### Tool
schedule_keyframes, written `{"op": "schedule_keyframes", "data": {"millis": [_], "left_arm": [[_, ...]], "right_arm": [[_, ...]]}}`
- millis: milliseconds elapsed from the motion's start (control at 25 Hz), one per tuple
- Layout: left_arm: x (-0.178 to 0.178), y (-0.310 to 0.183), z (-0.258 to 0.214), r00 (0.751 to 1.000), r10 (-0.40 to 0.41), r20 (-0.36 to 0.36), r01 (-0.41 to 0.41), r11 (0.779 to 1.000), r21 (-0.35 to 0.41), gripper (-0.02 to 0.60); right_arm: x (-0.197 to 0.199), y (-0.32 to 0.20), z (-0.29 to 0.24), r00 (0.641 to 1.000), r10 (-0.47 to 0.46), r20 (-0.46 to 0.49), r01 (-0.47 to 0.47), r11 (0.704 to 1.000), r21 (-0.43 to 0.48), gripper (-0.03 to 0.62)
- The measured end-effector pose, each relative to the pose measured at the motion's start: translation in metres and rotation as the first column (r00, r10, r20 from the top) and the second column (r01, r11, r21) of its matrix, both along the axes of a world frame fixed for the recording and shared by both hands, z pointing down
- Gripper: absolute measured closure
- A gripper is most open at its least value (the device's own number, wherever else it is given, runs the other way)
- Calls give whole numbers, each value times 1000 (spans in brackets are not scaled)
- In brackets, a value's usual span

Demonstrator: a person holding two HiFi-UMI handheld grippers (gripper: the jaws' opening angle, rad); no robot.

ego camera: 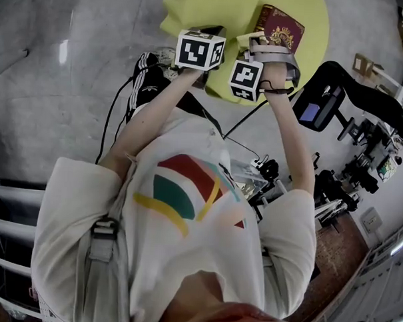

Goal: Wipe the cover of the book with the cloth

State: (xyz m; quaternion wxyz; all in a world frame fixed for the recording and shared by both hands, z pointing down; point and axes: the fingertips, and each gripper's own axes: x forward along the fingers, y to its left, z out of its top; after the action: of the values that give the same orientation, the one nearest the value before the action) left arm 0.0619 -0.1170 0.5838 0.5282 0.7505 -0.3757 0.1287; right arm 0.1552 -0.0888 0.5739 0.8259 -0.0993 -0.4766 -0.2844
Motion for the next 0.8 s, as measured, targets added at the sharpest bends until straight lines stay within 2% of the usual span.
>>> {"op": "schedule_keyframes", "data": {"millis": [200, 480, 680, 800], "left_arm": [[-1, 0, -1, 1000, 2, 15, -2, 1000, 4, 567], [0, -1, 1, 999, 6, 50, -7, 1000, 13, 567], [-1, -1, 2, 998, 10, 67, -11, 1000, 8, 566], [1, 0, 3, 997, 28, 78, -29, 1000, 11, 566]], "right_arm": [[-2, 49, -2, 1000, -16, 8, 16, 998, -57, 566], [-5, 88, -5, 998, 27, 54, -21, 994, -104, 566], [-6, 96, -7, 995, 51, 88, -42, 994, -104, 565], [-12, 84, -13, 988, 64, 137, -55, 996, -64, 566]]}}
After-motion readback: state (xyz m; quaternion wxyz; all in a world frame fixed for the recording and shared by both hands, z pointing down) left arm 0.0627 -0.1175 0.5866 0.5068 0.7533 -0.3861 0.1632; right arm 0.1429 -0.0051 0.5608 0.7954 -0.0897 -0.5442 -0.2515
